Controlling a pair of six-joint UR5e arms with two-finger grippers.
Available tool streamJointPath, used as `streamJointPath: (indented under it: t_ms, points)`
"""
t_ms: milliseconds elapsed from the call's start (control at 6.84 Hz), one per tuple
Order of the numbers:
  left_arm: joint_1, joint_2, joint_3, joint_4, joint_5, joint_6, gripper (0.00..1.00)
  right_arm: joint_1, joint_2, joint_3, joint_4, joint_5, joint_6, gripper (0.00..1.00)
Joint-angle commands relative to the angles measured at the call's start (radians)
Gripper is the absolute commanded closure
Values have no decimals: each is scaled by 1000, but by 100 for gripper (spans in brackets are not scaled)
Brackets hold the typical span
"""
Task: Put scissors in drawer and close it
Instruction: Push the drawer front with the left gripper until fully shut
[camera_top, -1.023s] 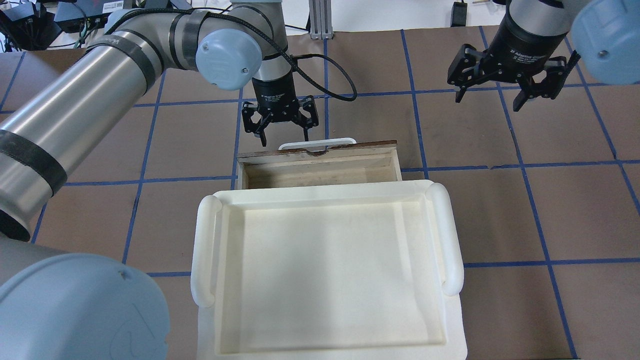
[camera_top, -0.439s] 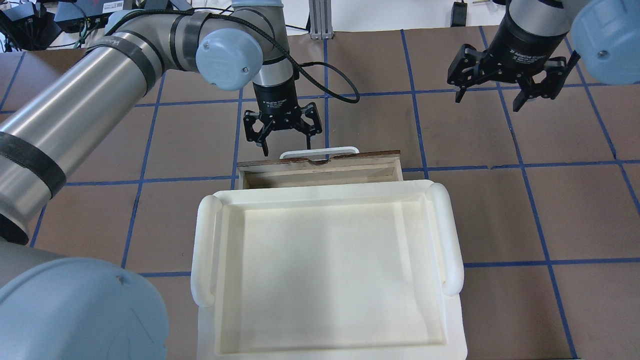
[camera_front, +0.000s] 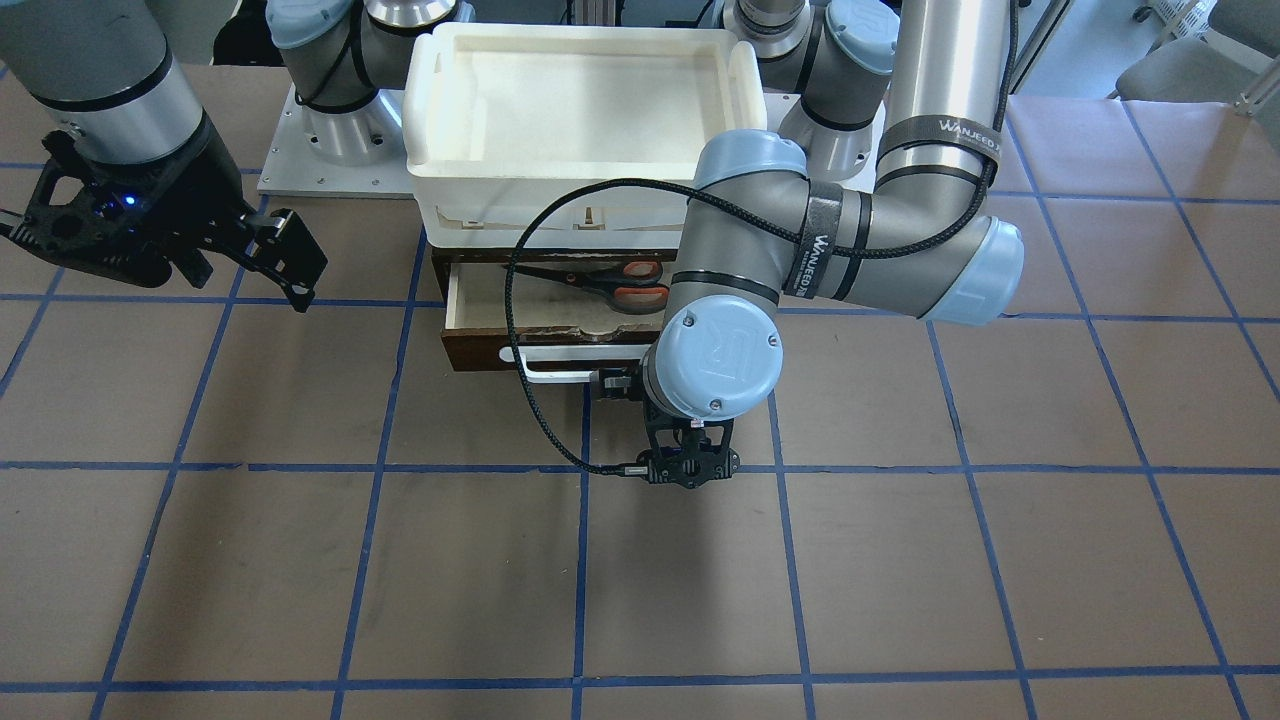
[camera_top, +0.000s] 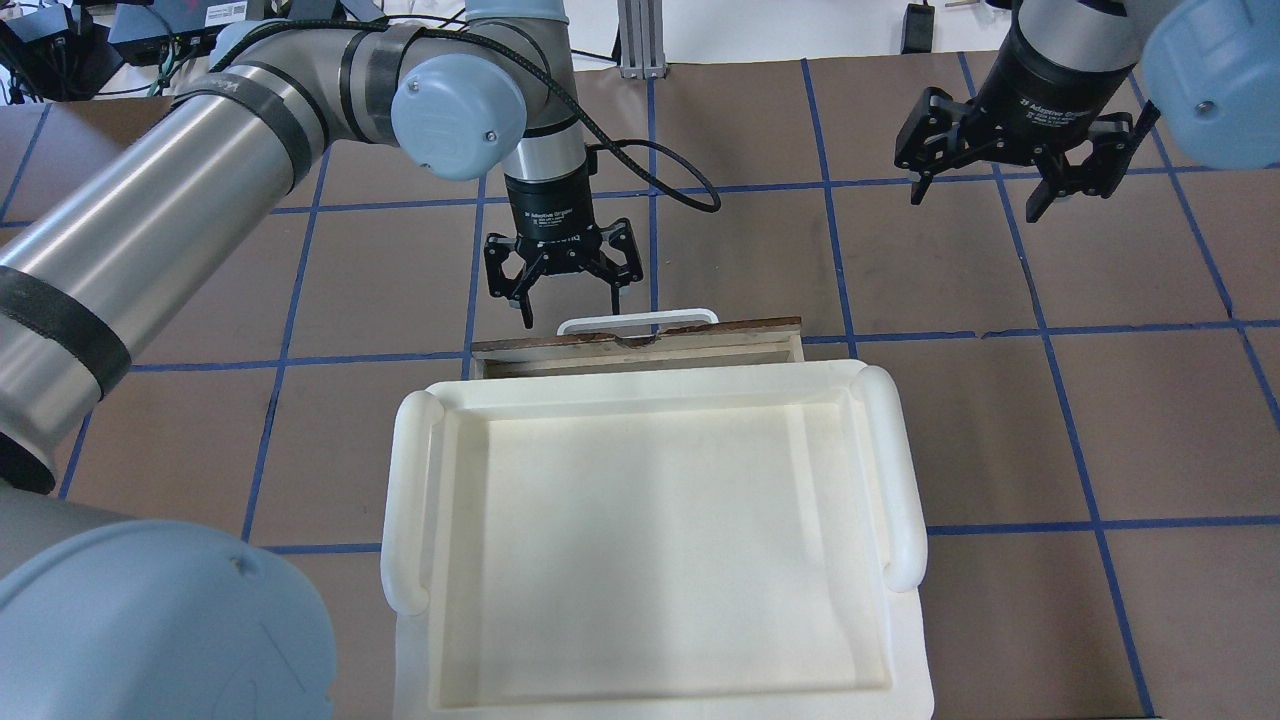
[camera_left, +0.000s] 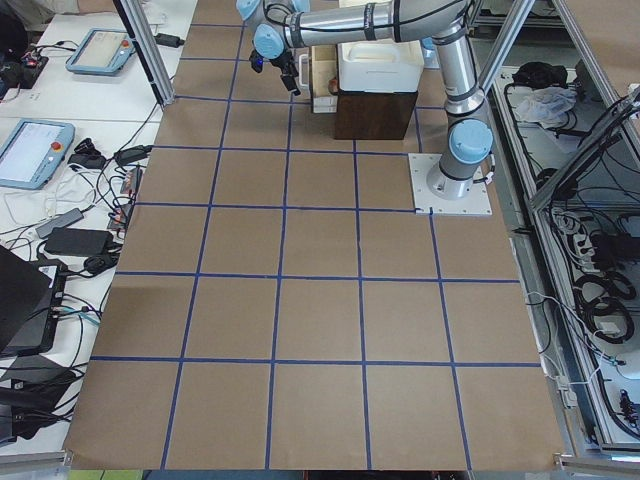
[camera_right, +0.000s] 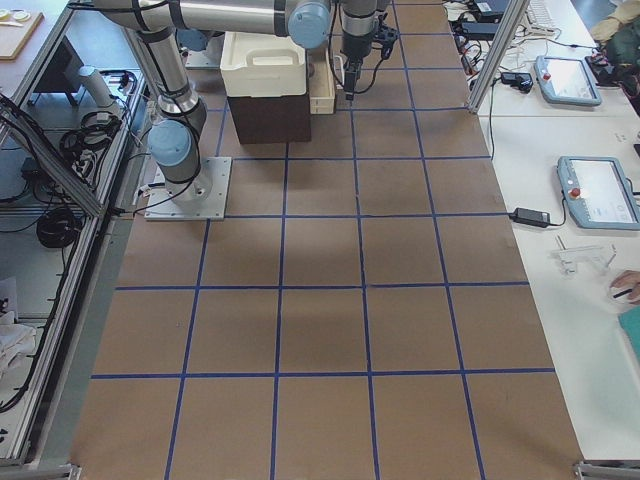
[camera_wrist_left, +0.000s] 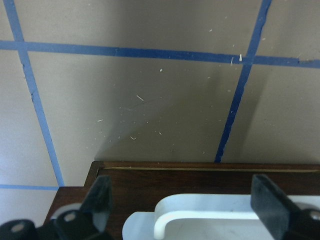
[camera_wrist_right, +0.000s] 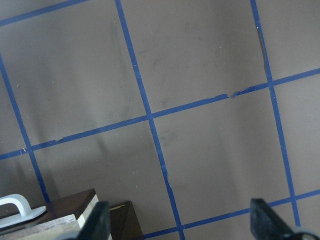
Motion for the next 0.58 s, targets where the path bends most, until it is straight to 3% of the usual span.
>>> streamJointPath:
  t_ms: [0, 439]
  points:
    - [-2, 12, -21, -44, -3, -38, 0, 0, 3, 0, -5, -1, -6, 0]
    - [-5, 12, -43, -63, -54, -90, 0, 0, 3, -2, -18, -11, -14, 0]
